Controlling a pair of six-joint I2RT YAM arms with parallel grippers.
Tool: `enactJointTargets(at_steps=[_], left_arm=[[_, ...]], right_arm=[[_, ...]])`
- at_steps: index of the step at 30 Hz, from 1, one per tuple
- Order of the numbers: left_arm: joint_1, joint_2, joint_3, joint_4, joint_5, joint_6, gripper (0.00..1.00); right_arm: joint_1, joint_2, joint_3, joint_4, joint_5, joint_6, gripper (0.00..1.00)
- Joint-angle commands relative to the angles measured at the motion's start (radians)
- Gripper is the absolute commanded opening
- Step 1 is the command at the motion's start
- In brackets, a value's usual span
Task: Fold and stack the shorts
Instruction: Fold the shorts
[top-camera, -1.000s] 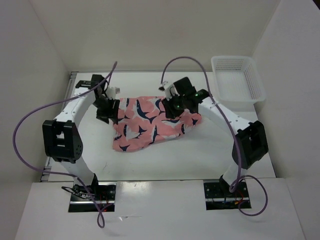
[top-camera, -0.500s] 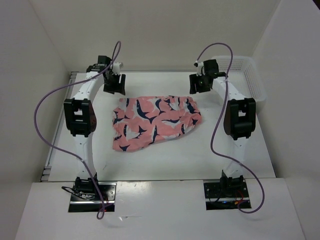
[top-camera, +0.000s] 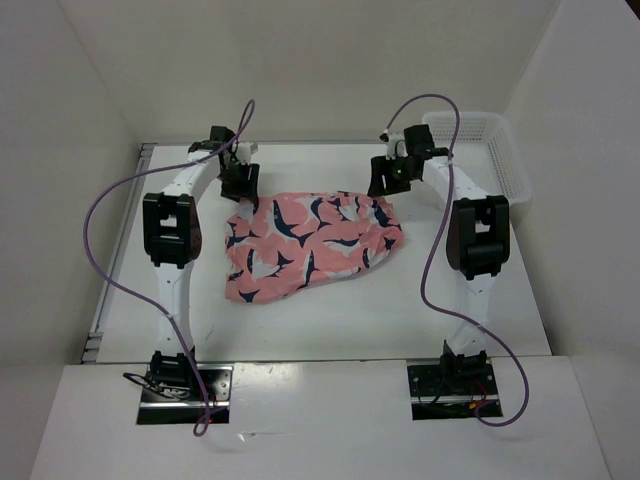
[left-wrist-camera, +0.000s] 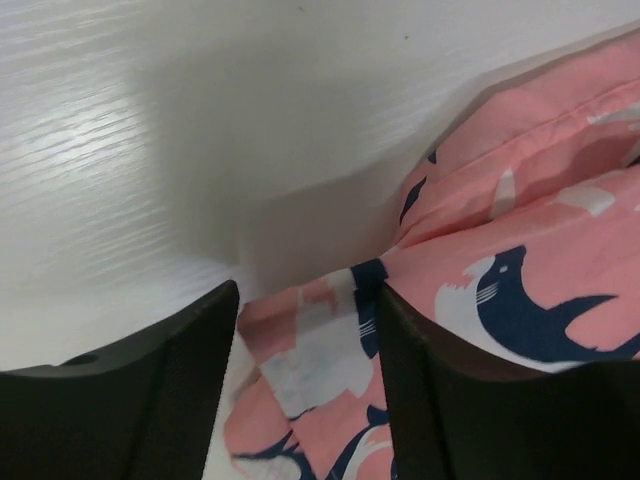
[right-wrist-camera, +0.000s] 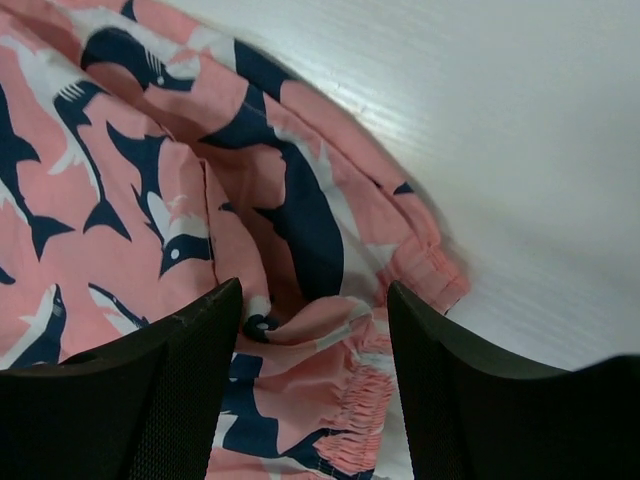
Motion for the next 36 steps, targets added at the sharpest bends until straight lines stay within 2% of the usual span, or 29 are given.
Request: enactJointTargets(at_steps=[1,4,7,8,9,10,12,14,16,21,25,28,30,33,34,36], left_arm=[[-0.022,0.056,0.044,0.015,0.043,0.004,0.61],[-0.032,0.066,0.072,0.015,0.043,0.004,0.49],[-0.032,0.079,0.092,0.015,0.043,0.004,0.36],[-0.032,0.079,0.092,0.015,0.043,0.004,0.25],[-0.032,0.059,0.092,0.015,0.043,0.004,0.19],[-0.032,0.047,0.092,0.015,0.043,0.004,0.14],[-0.032,-0.001,0.081,0.015,0.043,0.004,0.07],[-0.022,-0.038,0.081,0.015,0.043,0.004,0.05],[-0.012,-0.091,0.07,0.015,0.043,0.004,0.0],[-0.001,-0.222,0.05,-0.005,0.012,0.004,0.0],[0.05,-0.274,0.02,-0.005,-0.02,0.004,0.0],[0.06,-0.274,-0.031,-0.005,-0.02,0.004,0.0],[0.06,-0.265,-0.04,-0.005,0.027,0.004,0.0],[0.06,-0.224,-0.066,0.015,-0.002,0.004,0.04],[0.06,-0.204,-0.066,0.024,-0.022,0.004,0.04],[0.06,-0.132,-0.028,0.024,-0.046,0.004,0.04]], right_arm=[[-0.008,-0.028,-0.049,-0.027,-0.042,-0.004,0.66],[-0.008,-0.028,-0.1,-0.016,-0.038,-0.004,0.66],[-0.008,-0.004,-0.12,0.007,0.041,0.005,0.48],[-0.008,-0.004,-0.108,0.022,0.082,0.017,0.4],[-0.008,-0.004,-0.097,0.022,0.099,0.017,0.24],[-0.008,-0.004,-0.083,0.033,0.11,0.026,0.18],[-0.008,-0.015,-0.046,0.042,0.119,0.036,0.05],[-0.008,-0.042,-0.037,0.042,0.128,0.036,0.0],[-0.008,-0.073,-0.037,0.042,0.096,0.045,0.0],[-0.037,-0.125,-0.058,0.024,0.062,0.054,0.0],[-0.047,-0.098,-0.036,0.035,0.096,0.054,0.0],[-0.047,-0.055,0.014,0.045,0.096,0.091,0.0],[-0.047,-0.01,0.049,0.056,0.096,0.1,0.0],[-0.047,0.043,0.122,0.07,0.153,0.12,0.0],[-0.047,0.057,0.161,0.081,0.166,0.137,0.01],[-0.047,0.112,0.229,0.09,0.187,0.146,0.15]])
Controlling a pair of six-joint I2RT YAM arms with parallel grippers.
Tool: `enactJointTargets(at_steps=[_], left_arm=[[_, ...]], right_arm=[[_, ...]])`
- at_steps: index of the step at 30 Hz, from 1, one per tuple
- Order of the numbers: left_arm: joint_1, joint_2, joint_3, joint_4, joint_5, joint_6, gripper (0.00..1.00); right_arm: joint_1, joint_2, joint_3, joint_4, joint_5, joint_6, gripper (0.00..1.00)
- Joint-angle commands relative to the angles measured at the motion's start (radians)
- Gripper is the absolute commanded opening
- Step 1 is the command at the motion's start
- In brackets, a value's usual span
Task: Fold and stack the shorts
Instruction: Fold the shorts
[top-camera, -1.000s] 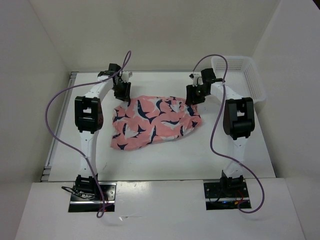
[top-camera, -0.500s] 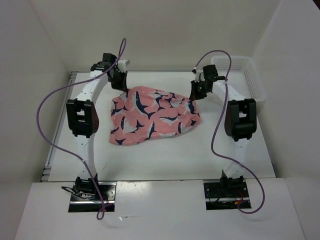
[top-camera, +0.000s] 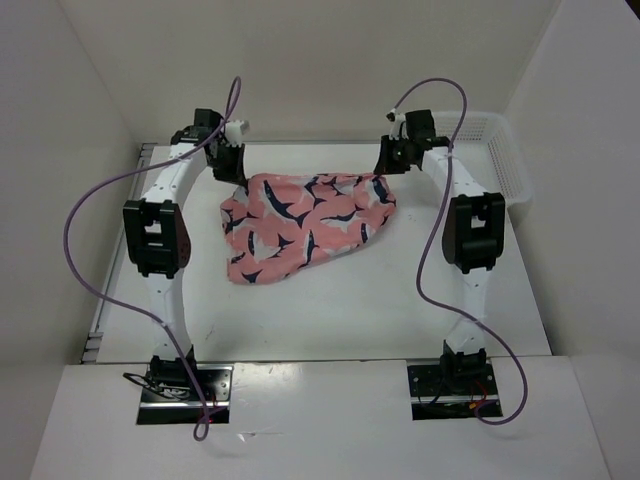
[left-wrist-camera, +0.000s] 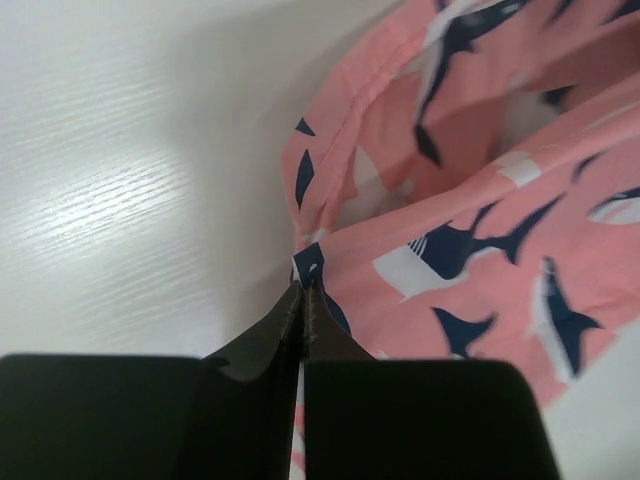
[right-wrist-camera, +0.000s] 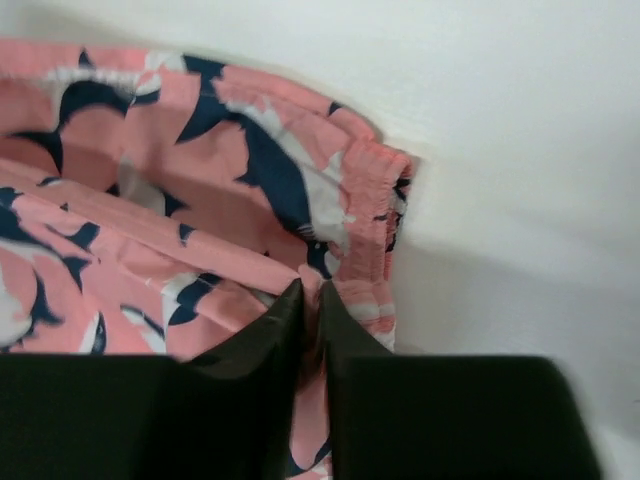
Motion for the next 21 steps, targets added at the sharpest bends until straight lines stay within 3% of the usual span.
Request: enactJointTargets(at_steps=[1,2,3,6,12,17,21], left_arm=[[0.039,0.121,0.037,0.013,-0.126,0.008,0.04],[0.039,0.14,0.073,0.022,-0.139,0.008,0.04],[0.039,0.155,0.092,0.022,-0.153,0.008,0.04],[0.039,0.181,0.117,0.022,-0.171,0.008,0.04],[0.049,0.181,0.048,0.042,-0.191,0.008,0.04],[0.049,0.181,0.023,0.052,-0.191,0.008,0.04],[0.049,0.181,0.023,0.062,-0.202,0.008,0.05]], right_arm=[[-0.009,0.079,0.121,0.036,0.154,0.026,0.24],[0.005,0.113,0.145,0.045,0.164,0.042,0.4],[0.019,0.127,0.197,0.045,0.164,0.043,0.75],[0.057,0.137,0.257,0.045,0.219,0.065,0.89],[0.045,-0.005,0.152,0.055,0.369,0.052,0.87],[0.034,-0.12,-0.125,0.035,0.23,0.084,0.83],[0.034,-0.12,-0.213,0.045,0.176,0.185,0.83]])
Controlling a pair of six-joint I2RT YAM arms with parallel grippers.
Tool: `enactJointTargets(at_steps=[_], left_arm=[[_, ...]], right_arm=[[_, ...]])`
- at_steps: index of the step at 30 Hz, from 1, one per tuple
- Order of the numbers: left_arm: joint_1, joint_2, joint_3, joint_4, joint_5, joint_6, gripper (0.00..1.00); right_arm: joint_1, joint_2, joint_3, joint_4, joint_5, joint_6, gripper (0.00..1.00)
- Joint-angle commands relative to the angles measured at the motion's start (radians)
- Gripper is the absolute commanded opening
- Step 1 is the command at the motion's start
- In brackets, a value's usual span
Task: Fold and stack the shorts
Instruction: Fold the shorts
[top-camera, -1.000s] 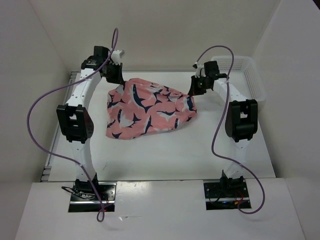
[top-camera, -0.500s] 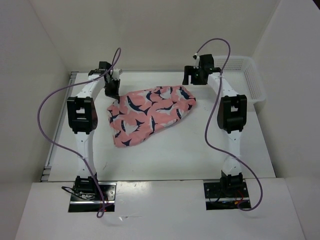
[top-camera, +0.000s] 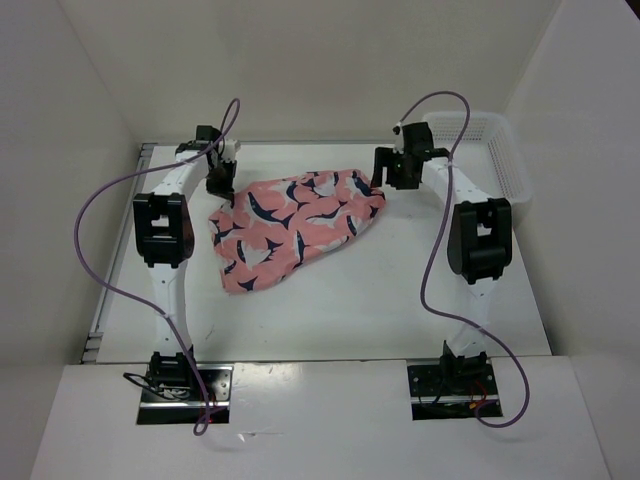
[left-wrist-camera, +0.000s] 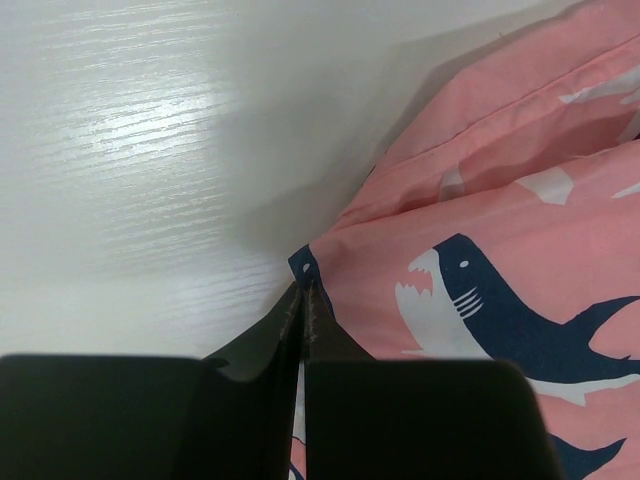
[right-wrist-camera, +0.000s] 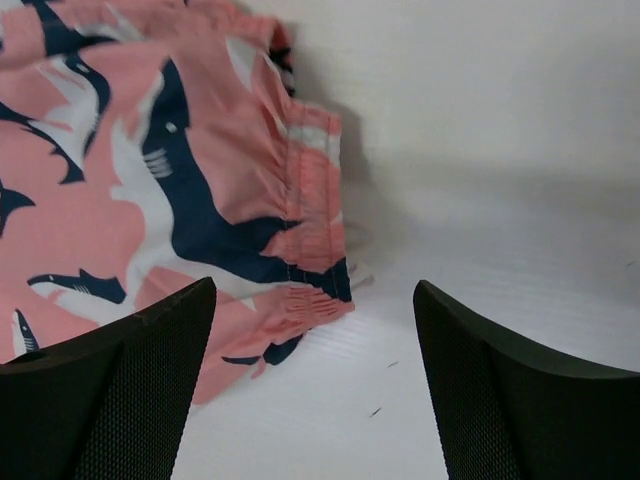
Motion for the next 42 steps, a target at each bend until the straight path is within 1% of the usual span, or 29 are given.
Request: enactJointTargets(at_steps=[1,4,7,10,16,17,20,21,23,24,26,27,32,35,36,38,39,40,42], left_arm=[[0.004,-0.03,-0.004,0.021,-0.014,0.004,0.05],[0.004,-0.03,-0.015,0.021,-0.025,0.004,0.05],[0.004,-0.03,-0.025,0.021,-0.025,0.004,0.05],[0.004,-0.052,-0.061,0.021,-0.025,0.004,0.05],[-0.006,-0.072,-0.107,0.021,-0.025,0.004,0.05],[-0.006,-0.072,-0.117,0.021,-0.025,0.004,0.05],[-0.006,-0.072,-0.13,0.021,-0.034,0.004,0.05],[-0.006,-0.072,-0.13,0.021,-0.043,0.004,0.05],[-0.006,-0.072,-0.13,0.021,-0.043,0.004,0.05],[-0.006,-0.072,-0.13,0.021,-0.043,0.004,0.05],[-0.006,-0.072,-0.13,0.021,-0.043,0.004,0.05],[-0.006,-0.072,-0.13,0.021,-0.043,0.004,0.05],[-0.024,-0.072,-0.111,0.021,-0.022,0.004,0.05],[-0.036,-0.072,-0.067,0.012,-0.009,0.004,0.05],[-0.045,-0.072,-0.053,0.012,0.004,0.004,0.07],[-0.055,-0.072,-0.027,0.001,0.039,0.004,0.14],[-0.055,-0.085,-0.001,-0.02,0.059,0.004,0.2],[-0.055,-0.095,0.013,-0.033,0.082,0.004,0.23],[-0.055,-0.142,0.025,-0.071,0.174,0.004,0.28]], right_arm=[[-0.001,-0.023,-0.062,0.015,-0.039,0.091,0.85],[-0.001,-0.001,-0.071,0.024,-0.075,0.12,0.9],[-0.001,0.036,-0.08,0.033,-0.127,0.174,0.9],[-0.001,0.066,-0.099,0.059,-0.128,0.226,0.91],[-0.001,0.134,-0.108,0.068,-0.121,0.278,0.91],[-0.001,0.146,-0.108,0.081,-0.147,0.289,0.89],[-0.001,0.18,-0.099,0.093,-0.161,0.298,0.8],[-0.001,0.18,-0.073,0.093,-0.161,0.298,0.66],[-0.001,0.192,-0.059,0.093,-0.136,0.298,0.46],[-0.001,0.192,-0.059,0.093,-0.135,0.298,0.26],[-0.001,0.183,-0.059,0.093,-0.105,0.298,0.11],[-0.001,0.166,-0.059,0.093,-0.096,0.298,0.01],[-0.001,0.07,-0.071,0.073,-0.028,0.217,0.0],[-0.01,-0.036,-0.108,0.064,0.042,0.177,0.0],[-0.01,-0.099,-0.122,0.055,0.055,0.168,0.0],[-0.01,-0.163,-0.191,0.055,0.055,0.128,0.0],[-0.01,-0.229,-0.217,0.055,0.055,0.114,0.0],[-0.01,-0.262,-0.275,0.055,0.043,0.094,0.0],[-0.01,-0.32,-0.33,0.033,0.043,0.033,0.0]])
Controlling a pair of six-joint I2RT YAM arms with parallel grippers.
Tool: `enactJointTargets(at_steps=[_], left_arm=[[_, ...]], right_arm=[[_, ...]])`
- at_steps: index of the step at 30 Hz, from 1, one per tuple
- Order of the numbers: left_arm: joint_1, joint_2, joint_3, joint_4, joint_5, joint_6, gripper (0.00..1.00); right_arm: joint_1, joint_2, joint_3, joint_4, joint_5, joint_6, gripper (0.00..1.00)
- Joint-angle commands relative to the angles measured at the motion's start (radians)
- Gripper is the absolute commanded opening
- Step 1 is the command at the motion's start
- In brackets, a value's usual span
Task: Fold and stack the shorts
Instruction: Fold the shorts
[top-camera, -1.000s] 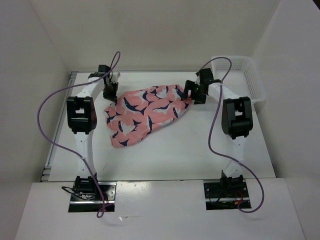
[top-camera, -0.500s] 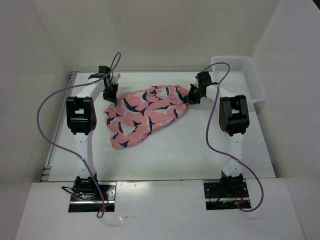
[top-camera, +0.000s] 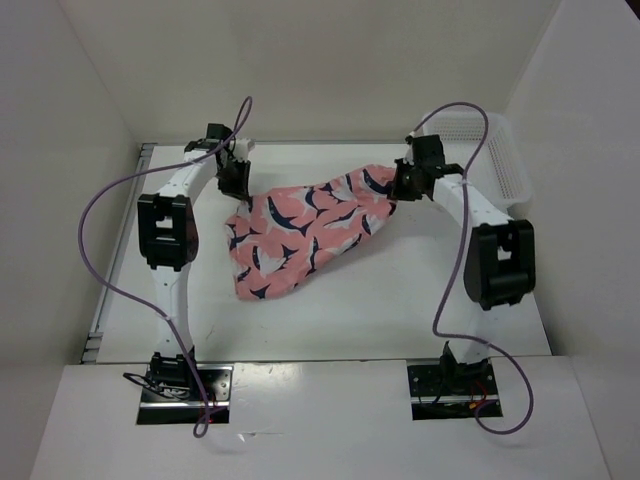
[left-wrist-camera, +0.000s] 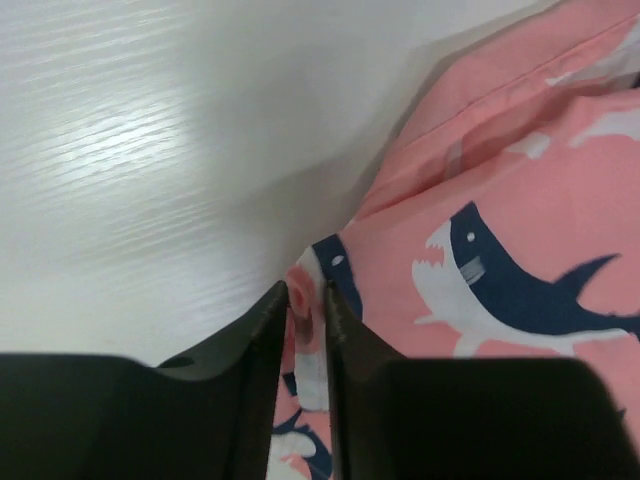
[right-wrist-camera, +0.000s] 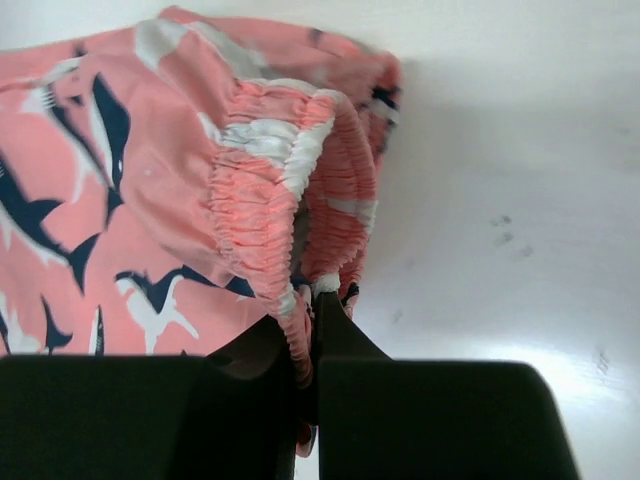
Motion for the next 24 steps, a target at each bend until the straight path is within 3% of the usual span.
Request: enactJointTargets(at_steps=[1,3,8,10,14,18,21,24], left_arm=[[0.0,-0.119,0.059,-0.07,0.154,0.002,0.32],[0.0,-0.178,0.042,-0.09,0.234,0.002,0.32],[0.0,-0.195,-0.038,-0.103,0.269,0.002,0.33],[0.0,-0.146,-0.047,-0.103,0.239,0.002,0.4],[0.0,-0.063,-0.038,-0.158,0.17,0.002,0.45],[0.0,-0.084,-0.151,-0.121,0.125,0.002,0.55],[-0.01,-0.115,-0.239,-0.077,0.149,0.002,0.61],[-0.021,-0.093,-0.266,-0.067,0.208,0.002,0.61]], right_arm=[[-0.007,-0.168,-0.11,-0.027,0.04,-0.121,0.0],[-0.007,-0.212,-0.157,-0.036,0.04,-0.175,0.0],[-0.007,-0.287,-0.241,-0.054,0.04,-0.282,0.0],[-0.007,-0.298,-0.255,-0.079,0.049,-0.327,0.0],[-0.007,-0.332,-0.275,-0.1,0.049,-0.338,0.0],[-0.007,-0.341,-0.286,-0.1,0.038,-0.347,0.0],[-0.007,-0.341,-0.297,-0.1,0.038,-0.347,0.0],[-0.007,-0.341,-0.297,-0.091,0.038,-0.356,0.0]])
